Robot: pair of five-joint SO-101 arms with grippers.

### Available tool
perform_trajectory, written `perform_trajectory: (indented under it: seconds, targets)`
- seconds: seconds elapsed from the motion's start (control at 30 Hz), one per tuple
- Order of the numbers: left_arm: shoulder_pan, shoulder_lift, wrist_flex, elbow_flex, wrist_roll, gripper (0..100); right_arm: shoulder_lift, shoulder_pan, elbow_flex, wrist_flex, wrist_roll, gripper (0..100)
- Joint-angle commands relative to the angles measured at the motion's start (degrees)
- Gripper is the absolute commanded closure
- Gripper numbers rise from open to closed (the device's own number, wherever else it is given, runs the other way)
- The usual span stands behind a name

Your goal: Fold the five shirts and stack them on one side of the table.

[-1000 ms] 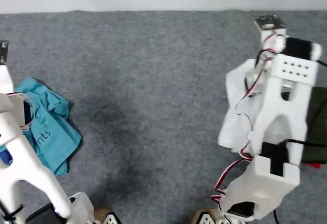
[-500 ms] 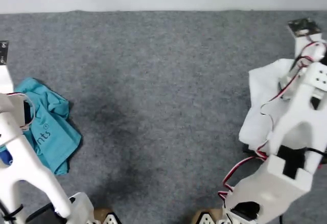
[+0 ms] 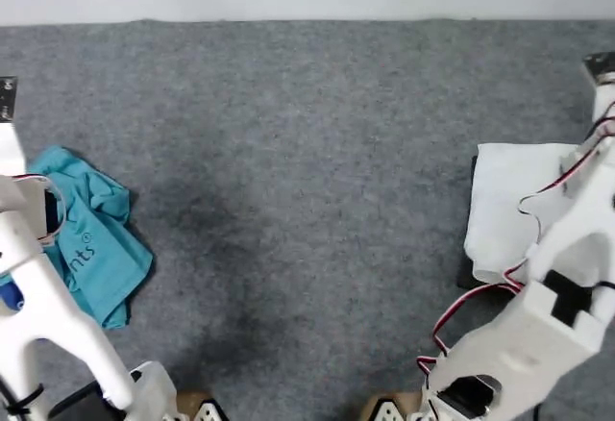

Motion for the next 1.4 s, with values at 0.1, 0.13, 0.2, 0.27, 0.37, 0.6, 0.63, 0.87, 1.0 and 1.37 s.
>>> perform_trajectory:
  seconds: [0.1, 0.13, 0.2, 0.27, 0.37, 0.6, 0.63, 0.87, 1.0, 1.37]
  targets:
    - [0.26, -2.11, -0.18, -0.4, -0.44, 98, -4.35, -1.54, -3.34, 7.16, 0.7, 86.5]
    - [0.26, -2.11, 0.18, -0.4, -0.44, 98, -3.38, -1.71, -3.34, 7.6, 0.79, 92.3]
    - [0.26, -2.11, 0.53, -0.4, -0.44, 98, -1.45, -1.27, -3.34, 7.6, 0.79, 99.6]
    - [0.26, -2.11, 0.53, -0.4, -0.44, 98, 0.92, 0.84, -3.34, 7.43, 0.79, 95.1]
    - [0.26, -2.11, 0.62, -0.4, -0.44, 98, 4.26, 4.0, -3.34, 7.08, 1.41, 99.0]
    - [0.26, -2.11, 2.11, -0.4, -0.26, 98, 12.88, 10.51, -3.34, 6.02, 11.69, 99.0]
    - [0.26, -2.11, 2.11, -0.4, -0.26, 98, 14.2, 11.03, -3.34, 5.76, 12.48, 99.0]
    - [0.26, -2.11, 2.11, -0.48, -0.62, 98, 8.13, 8.92, -9.14, 10.15, 13.89, 99.0]
    - [0.26, -2.11, 1.85, -0.48, -0.62, 98, 3.65, 5.85, -11.96, 5.85, 13.89, 99.0]
    - [0.35, -2.11, 1.85, -0.48, -0.53, 98, 22.64, 5.85, -12.04, -19.12, 13.89, 99.0]
